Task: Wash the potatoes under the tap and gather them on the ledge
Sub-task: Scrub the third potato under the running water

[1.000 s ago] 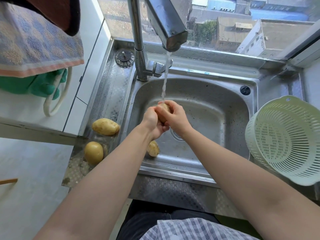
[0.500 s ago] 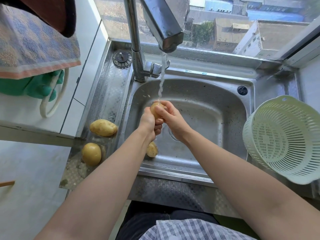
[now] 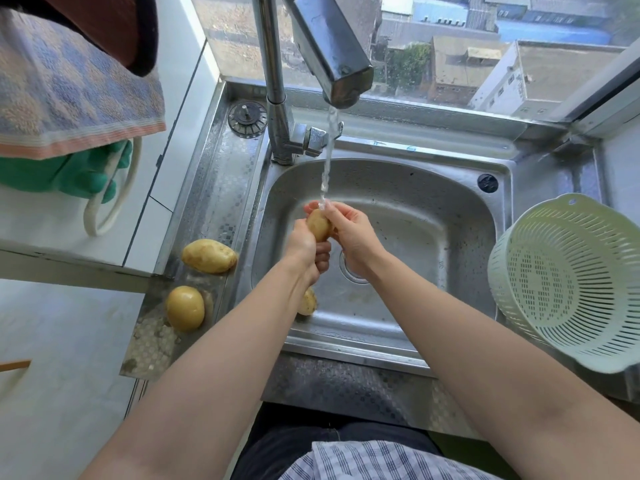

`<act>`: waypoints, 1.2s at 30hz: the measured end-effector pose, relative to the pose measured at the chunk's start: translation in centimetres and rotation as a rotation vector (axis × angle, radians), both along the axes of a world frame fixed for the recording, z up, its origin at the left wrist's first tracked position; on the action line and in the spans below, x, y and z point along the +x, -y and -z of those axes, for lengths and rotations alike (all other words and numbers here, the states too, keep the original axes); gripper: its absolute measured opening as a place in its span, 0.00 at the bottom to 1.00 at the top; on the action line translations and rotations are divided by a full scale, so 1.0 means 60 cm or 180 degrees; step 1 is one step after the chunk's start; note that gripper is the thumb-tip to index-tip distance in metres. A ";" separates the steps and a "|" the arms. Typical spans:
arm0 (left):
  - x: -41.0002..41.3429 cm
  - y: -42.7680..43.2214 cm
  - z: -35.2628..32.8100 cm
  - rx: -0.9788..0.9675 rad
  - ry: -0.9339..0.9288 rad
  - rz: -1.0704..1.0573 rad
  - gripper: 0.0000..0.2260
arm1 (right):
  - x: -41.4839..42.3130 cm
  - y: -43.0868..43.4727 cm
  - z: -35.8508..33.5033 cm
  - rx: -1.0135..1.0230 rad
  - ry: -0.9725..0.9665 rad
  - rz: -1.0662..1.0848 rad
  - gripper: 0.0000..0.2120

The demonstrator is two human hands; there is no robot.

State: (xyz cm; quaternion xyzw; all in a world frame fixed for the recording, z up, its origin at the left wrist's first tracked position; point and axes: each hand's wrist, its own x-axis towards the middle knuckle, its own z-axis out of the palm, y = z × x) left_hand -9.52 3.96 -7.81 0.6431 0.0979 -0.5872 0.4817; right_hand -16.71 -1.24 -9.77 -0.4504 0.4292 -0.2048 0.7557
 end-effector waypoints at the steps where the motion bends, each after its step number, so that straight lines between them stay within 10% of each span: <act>1: 0.007 -0.001 0.000 -0.0016 -0.0132 -0.0036 0.21 | -0.010 0.004 0.005 0.0127 0.0177 -0.0254 0.10; 17: 0.028 -0.015 0.008 -0.0082 -0.1401 0.0054 0.21 | -0.022 0.010 0.008 0.0532 0.0424 -0.0457 0.09; 25: 0.014 -0.013 0.008 -0.0128 -0.1349 0.0183 0.22 | 0.011 0.019 0.007 -0.0075 -0.0677 0.0081 0.17; 36: 0.015 -0.006 0.001 -0.0098 -0.0742 0.0086 0.27 | -0.014 -0.009 0.012 -0.0090 -0.0047 -0.0513 0.17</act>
